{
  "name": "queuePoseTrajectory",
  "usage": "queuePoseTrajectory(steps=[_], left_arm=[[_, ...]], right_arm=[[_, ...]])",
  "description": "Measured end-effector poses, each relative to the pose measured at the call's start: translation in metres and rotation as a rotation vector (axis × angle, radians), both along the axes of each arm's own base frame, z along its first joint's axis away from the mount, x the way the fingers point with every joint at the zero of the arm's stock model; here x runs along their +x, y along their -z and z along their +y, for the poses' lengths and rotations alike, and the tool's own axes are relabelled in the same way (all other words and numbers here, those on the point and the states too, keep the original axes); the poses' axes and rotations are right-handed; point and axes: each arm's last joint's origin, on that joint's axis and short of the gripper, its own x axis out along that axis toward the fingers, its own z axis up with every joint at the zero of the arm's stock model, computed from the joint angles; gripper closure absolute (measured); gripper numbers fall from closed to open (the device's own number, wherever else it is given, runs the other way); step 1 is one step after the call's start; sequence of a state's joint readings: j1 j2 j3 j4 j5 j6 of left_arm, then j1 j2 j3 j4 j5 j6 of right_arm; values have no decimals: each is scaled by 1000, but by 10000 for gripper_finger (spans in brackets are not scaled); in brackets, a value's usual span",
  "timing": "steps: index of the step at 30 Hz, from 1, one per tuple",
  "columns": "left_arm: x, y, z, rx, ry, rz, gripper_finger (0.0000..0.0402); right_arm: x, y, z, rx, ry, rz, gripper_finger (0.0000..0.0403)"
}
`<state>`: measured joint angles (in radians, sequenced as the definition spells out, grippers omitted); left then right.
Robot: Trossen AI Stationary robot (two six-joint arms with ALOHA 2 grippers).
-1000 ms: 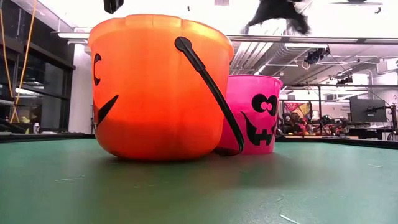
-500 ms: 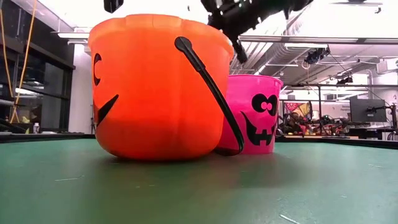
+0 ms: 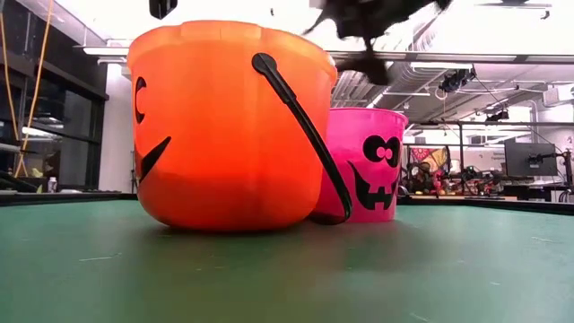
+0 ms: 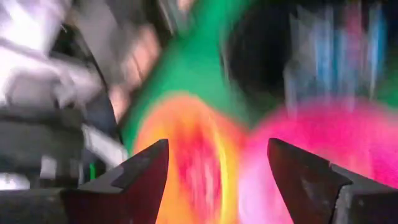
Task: Sort candy by brand, put in halloween buckets
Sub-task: Put the blue lollipop into the black bucket
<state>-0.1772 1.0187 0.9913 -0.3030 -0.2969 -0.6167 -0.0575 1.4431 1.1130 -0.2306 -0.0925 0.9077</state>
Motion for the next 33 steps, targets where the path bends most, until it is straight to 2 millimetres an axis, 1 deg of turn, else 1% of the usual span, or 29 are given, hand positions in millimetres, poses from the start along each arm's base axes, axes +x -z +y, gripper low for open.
queuePoseTrajectory(steps=[1, 3, 5, 7, 10, 12, 15, 16, 19, 22, 27, 30, 33], left_arm=[[0, 0, 0, 2, -6, 0, 188], [0, 0, 1, 9, -25, -2, 188], [0, 0, 1, 18, -32, -1, 188], [0, 0, 1, 35, -28, 1, 188], [0, 0, 1, 47, -23, 3, 188], [0, 0, 1, 47, -22, 4, 188], [0, 0, 1, 67, -2, 7, 188], [0, 0, 1, 77, 4, 9, 188], [0, 1, 1, 92, 11, 22, 188], [0, 1, 2, 93, 8, 29, 188], [-1, 2, 2, 88, 23, 36, 188], [-1, 2, 2, 86, 24, 36, 188], [-1, 3, 2, 85, 24, 40, 188]], right_arm=[[-7, 5, 13, 72, -33, 95, 137], [-24, 17, 44, 157, -51, 309, 139], [-41, 27, 79, 194, -20, 487, 140], [-57, 36, 114, 248, 40, 623, 141], [-76, 51, 162, 356, 163, 763, 141], [-88, 60, 189, 425, 259, 819, 141], [-100, 79, 222, 510, 375, 917, 141], [-102, 85, 230, 526, 373, 957, 141], [-102, 105, 246, 558, 357, 1067, 142], [-93, 122, 251, 563, 363, 1076, 142], [-82, 140, 249, 553, 405, 1087, 142], [-81, 146, 247, 539, 427, 1100, 144], [-80, 148, 246, 535, 434, 1105, 165]])
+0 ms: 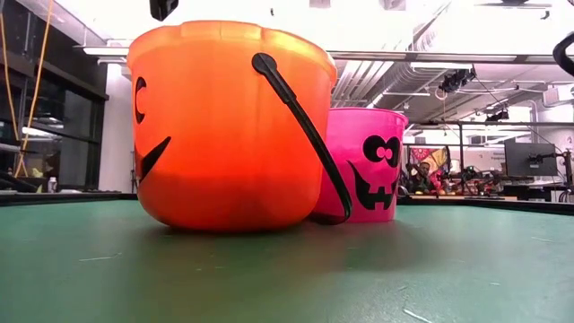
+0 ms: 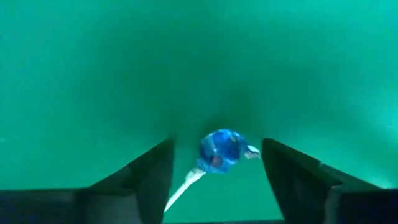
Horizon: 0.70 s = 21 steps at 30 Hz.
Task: Sort candy by brand, put in halloween buckets
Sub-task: Put the blue lollipop into the black bucket
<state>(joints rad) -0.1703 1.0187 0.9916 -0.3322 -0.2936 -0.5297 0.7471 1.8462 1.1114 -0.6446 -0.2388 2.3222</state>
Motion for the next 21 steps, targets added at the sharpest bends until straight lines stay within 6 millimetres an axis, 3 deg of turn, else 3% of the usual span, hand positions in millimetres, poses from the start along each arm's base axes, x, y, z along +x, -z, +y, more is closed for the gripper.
queuePoseTrajectory(steps=[3, 9, 14, 21], left_arm=[[0, 1, 0, 2, 0, 11, 188], [-1, 1, 0, 9, 2, 17, 188], [-1, 1, 0, 21, 0, 18, 188], [0, 1, 4, 23, -23, 18, 188]], right_arm=[[0, 0, 0, 17, -13, 12, 223], [0, -2, 0, 20, -48, -2, 384], [1, -10, -10, -16, -82, -31, 386], [5, -63, -53, -176, -128, -188, 400]])
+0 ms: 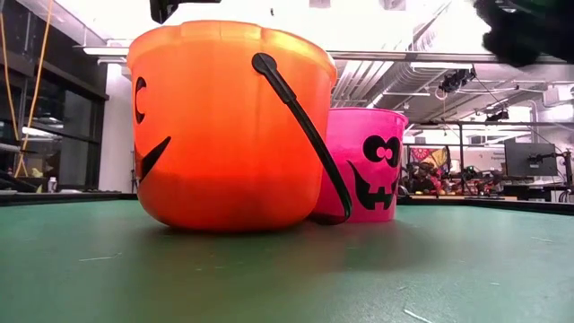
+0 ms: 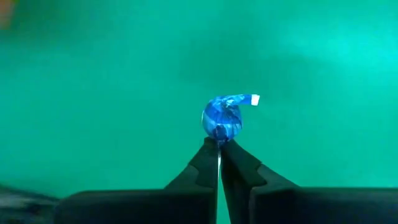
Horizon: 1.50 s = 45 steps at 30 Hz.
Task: Sort candy by brand, put in halloween buckets
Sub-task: Put the blue lollipop into the black bucket, then return to Home Position
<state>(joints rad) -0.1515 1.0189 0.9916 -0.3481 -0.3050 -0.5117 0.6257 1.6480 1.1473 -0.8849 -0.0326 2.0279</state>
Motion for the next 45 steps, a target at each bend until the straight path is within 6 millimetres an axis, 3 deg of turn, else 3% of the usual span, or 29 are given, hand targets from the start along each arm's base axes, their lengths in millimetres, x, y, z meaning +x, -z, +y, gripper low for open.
queuePoseTrajectory(steps=[6, 9, 13, 16, 22, 30, 34, 39, 43, 45], left_arm=[[0, 0, 5, -7, -24, -2, 188], [1, 0, 5, -11, -22, -2, 188], [0, 0, 4, -51, -26, -9, 188], [0, 0, 3, -82, -32, -14, 188], [-1, -1, -6, -70, 28, -12, 188], [-15, -11, -5, -9, -3, -64, 188], [-26, -18, 0, 69, -45, -90, 200], [-49, -18, 11, 206, -109, -45, 277], [-70, 4, 22, 219, -136, -59, 380], [-78, 17, 24, 185, -114, -151, 389]], right_arm=[[21, -72, -58, -330, -44, -498, 402], [39, -94, -94, -474, -125, -647, 402], [75, -102, -144, -594, -238, -805, 402], [101, -98, -178, -698, -300, -895, 402], [119, -75, -224, -693, -305, -885, 386], [121, -68, -234, -685, -382, -872, 248], [116, -77, -235, -669, -394, -906, 194], [94, -108, -234, -696, -418, -968, 180], [68, -133, -229, -722, -443, -982, 192], [54, -141, -223, -714, -484, -969, 214]])
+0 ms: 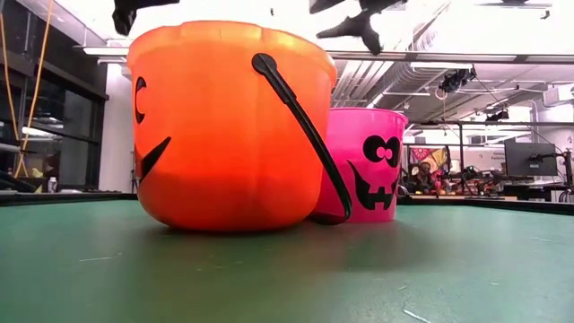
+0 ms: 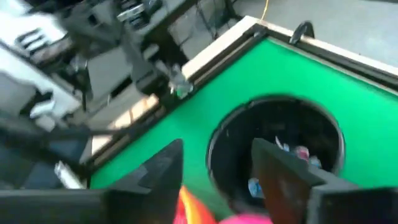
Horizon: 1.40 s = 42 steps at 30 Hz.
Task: Sort candy by brand, put in halloween buckets
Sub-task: Return to Home Position
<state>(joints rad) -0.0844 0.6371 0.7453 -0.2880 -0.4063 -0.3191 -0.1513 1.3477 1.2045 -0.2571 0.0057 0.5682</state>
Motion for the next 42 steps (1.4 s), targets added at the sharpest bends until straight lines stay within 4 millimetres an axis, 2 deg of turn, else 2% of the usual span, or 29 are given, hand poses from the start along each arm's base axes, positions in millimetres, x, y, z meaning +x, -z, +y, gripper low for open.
queuePoseTrajectory(steps=[2, 6, 7, 11, 16, 19, 23, 26, 33, 37, 42], left_arm=[[-6, 16, 1, -1, 43, -110, 387], [-12, 57, 5, 25, 80, -274, 399], [-13, 69, 7, 17, 75, -295, 399], [-20, 105, 12, -50, 77, -380, 401], [-27, 126, 14, -88, 107, -444, 401], [-29, 140, 16, -120, 94, -430, 401], [-30, 145, 17, -148, 90, -383, 401], [-29, 146, 18, -171, 71, -376, 402], [-29, 150, 18, -190, 64, -346, 401], [-29, 149, 18, -190, 64, -347, 401], [-29, 149, 18, -190, 64, -347, 401]], right_arm=[[-15, -6, 8, -6, -34, 40, 255], [-42, -7, 23, 29, -35, 174, 375], [-48, -6, 25, 39, -26, 205, 387], [-67, -8, 35, 74, -11, 266, 389], [-79, -7, 46, 93, -43, 280, 397], [-88, 4, 54, 134, -48, 319, 402], [-105, 28, 65, 211, -69, 349, 402], [-121, 44, 70, 245, -94, 299, 402], [-153, 88, 59, 185, -118, -5, 403], [-163, 112, 52, 64, -201, -217, 403], [-172, 149, 49, -10, -214, -318, 403]])
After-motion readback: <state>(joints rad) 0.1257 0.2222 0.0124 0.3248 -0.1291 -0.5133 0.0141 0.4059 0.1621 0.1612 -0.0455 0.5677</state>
